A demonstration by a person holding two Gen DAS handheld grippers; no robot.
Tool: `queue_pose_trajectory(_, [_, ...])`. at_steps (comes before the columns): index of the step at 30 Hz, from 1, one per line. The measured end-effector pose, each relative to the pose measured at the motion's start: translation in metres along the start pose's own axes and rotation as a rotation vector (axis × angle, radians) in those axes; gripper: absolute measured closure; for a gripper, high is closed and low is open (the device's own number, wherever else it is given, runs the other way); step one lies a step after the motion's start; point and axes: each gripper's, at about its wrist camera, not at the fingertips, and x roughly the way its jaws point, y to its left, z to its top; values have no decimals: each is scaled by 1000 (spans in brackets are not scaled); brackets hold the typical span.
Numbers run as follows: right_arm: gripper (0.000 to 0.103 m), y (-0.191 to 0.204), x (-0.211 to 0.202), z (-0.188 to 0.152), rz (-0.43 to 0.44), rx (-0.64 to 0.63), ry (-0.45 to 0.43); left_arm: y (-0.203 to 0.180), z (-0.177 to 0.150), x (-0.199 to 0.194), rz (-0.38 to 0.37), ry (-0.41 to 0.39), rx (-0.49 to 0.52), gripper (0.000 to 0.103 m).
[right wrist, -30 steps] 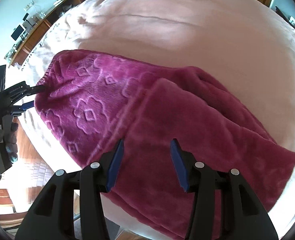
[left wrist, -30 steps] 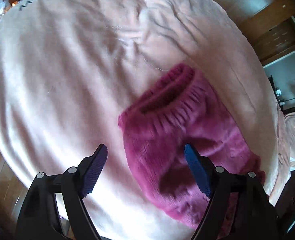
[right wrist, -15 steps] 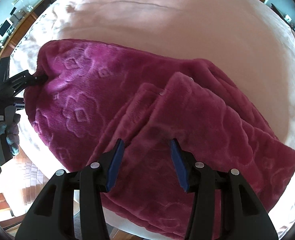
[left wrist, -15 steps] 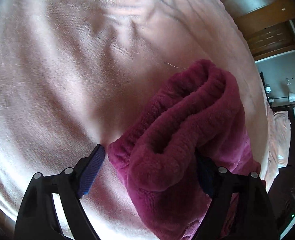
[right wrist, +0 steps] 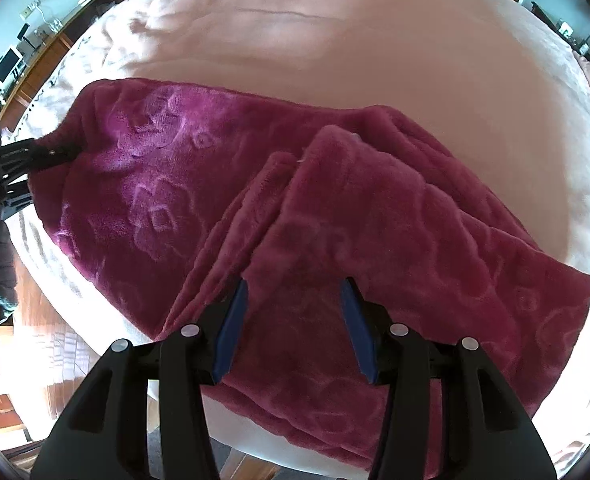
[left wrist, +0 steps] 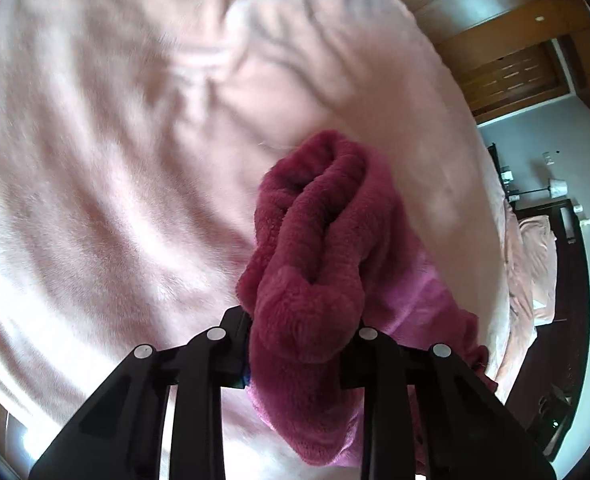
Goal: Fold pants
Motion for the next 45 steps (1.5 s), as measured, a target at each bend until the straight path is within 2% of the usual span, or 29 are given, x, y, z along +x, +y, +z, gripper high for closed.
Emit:
queue_pose_trajectory(6, [53,-33,-20,-21,20,37,-45,-58,-23,-39,-12,-75,127,77])
queue_pose_trajectory(12, [53,-79,-46,-61,36,91,-78,-152,-57,-72,-38,-148,305,78])
queue_pose_trajectory(15, [53,-105,-56,-84,40,127,-88,-200,-89,-85,-43,-174,421,78])
queue_pose_trajectory(19, [53,-140,-67,-113,48,193,-98,-260,-130,-82,-36,-184,568,78])
queue_pose_trajectory(26, [53,-195,-82,-161,55,298,-123,-334,-212,-52,-3,-158,809,78])
queue_pose_trajectory(30, [53,-213,-91,-186,53,344,-134,-368,-257,-22,16,-128,930,78])
queue_pose_trajectory(32, [53,-223,-97,-196,50,364,-141,-383,-287,0,45,-118,1026,78])
queue_pose_trajectory(36, [53,-242,-103,-214,38,402,-152,-401,-340,36,69,-76,1170,78])
queue_pose_trajectory(45, [53,-286,-119,-246,-13,494,-151,-416,-419,104,124,-36,1384,77])
